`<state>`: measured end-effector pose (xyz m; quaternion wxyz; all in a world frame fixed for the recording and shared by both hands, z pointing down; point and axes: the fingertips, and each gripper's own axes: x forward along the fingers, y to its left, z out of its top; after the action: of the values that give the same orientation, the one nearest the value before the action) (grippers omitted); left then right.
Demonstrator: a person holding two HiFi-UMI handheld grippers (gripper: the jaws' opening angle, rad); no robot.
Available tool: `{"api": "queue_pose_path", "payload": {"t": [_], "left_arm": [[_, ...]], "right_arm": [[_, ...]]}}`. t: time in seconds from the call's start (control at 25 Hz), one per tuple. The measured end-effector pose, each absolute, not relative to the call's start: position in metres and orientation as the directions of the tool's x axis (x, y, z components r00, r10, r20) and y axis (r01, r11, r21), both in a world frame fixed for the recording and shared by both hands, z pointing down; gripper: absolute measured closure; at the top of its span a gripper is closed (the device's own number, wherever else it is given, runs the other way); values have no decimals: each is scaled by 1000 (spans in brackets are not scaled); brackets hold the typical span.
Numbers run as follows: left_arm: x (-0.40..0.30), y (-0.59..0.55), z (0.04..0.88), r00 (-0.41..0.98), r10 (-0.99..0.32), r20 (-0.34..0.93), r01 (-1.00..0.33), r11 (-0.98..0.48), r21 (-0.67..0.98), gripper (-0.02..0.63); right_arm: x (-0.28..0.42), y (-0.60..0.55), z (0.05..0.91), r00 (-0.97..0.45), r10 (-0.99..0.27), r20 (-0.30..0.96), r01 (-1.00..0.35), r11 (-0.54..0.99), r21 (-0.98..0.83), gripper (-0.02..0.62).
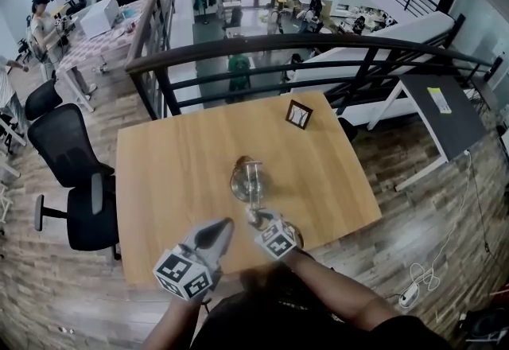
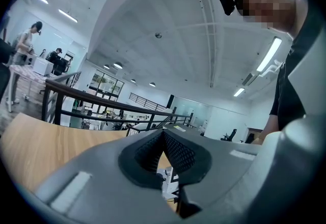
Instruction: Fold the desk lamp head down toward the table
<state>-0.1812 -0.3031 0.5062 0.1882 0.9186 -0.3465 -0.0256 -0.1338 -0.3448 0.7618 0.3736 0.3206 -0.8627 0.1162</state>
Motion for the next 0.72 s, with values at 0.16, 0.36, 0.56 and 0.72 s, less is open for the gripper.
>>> {"api": "queue_pose_path", "payload": {"t": [0.16, 0.36, 0.56, 0.72], "left_arm": [[-185, -303, 511, 756, -648, 92, -630, -684, 367, 604], [-187, -302, 511, 753, -650, 103, -636, -679, 367, 603], [-186, -302, 514, 755, -648, 101, -633, -679, 373, 604], [-182, -301, 512, 759, -645, 90, -623, -680, 386, 604]], "right_arm": [[-135, -351, 776, -500, -498, 708, -647, 758, 76, 413], [-137, -358, 788, -490, -508, 708, -650, 755, 92, 419], [-137, -360, 792, -485, -506, 714, -648, 756, 96, 422], [-136, -360, 792, -484, -490, 725, -626, 773, 104, 422]]}}
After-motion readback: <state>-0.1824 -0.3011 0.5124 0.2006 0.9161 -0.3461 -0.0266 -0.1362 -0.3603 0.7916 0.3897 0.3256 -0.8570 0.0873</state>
